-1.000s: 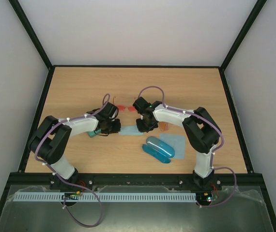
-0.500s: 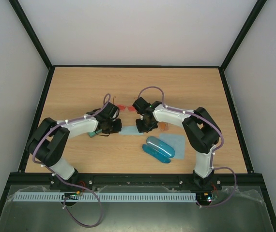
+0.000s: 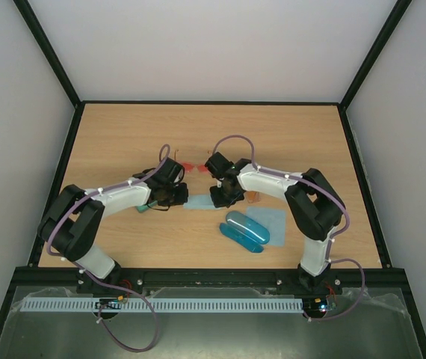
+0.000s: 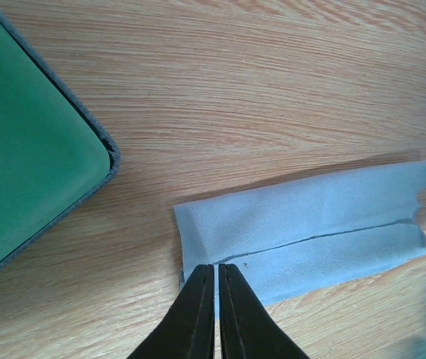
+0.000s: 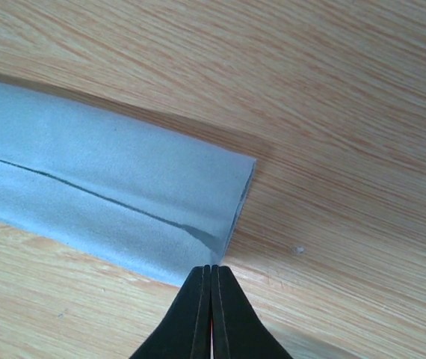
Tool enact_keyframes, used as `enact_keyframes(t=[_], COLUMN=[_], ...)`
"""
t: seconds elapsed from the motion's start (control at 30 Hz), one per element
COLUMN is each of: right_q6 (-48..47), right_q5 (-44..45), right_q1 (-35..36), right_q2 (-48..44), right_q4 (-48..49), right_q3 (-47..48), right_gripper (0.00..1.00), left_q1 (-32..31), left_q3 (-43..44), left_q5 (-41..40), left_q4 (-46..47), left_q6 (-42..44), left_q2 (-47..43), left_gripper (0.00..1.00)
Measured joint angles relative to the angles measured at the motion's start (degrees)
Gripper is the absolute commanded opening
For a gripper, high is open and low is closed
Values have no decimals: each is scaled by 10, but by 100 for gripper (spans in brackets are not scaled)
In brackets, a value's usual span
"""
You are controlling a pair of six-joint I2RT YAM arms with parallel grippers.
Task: Organize the sunglasses
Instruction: Adjust the glasses cleaning cloth at the center of the board.
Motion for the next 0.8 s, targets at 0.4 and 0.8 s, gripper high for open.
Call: enact_keyframes(t=[0.4, 0.8], right_q6=[2, 2], right_q5=[5, 7], right_q1=[5, 5], right_q2=[-8, 8], right_q4=[-1, -1], right_q3=[-4, 10], right_gripper=[20, 20], left_q1=[0, 0], left_q3=[0, 17], left_q5=[-15, -16], left_q4=[-2, -8], left_q6=[1, 2], left_q2=[14, 27], left_gripper=[17, 17])
